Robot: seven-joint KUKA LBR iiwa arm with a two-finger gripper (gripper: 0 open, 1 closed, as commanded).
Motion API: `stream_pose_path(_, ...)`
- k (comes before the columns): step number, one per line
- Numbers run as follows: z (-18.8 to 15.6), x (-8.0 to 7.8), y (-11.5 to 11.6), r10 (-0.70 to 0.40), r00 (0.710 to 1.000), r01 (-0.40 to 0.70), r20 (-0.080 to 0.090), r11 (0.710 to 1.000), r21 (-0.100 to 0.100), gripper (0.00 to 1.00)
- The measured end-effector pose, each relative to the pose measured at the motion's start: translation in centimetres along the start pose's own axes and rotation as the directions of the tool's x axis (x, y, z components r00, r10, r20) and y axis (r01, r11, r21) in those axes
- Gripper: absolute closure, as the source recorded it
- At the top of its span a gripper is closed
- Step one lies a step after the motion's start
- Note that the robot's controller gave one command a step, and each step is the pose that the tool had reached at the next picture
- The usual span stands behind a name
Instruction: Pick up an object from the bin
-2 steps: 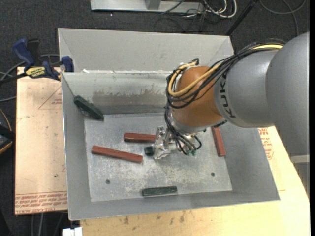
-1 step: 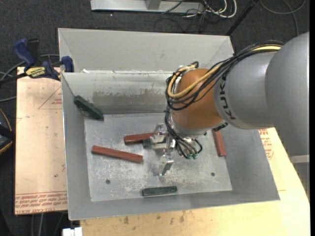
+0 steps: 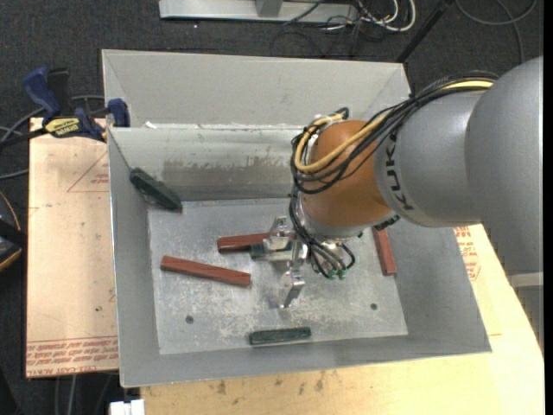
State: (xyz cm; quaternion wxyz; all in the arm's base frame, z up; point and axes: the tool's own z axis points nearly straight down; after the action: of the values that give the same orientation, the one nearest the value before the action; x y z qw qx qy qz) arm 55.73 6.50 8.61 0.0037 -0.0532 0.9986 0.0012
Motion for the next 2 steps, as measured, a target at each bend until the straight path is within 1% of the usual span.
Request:
stream_pose_path(1, 0.24, -11.17, 7.73, -0.074, 0.997, 0.074, 0.026, 0.997, -0.002, 1.0)
stream_pose_path(2, 0.24, -11.17, 7.72, -0.074, 0.997, 0.074, 0.026, 0.997, -0.002, 1.0)
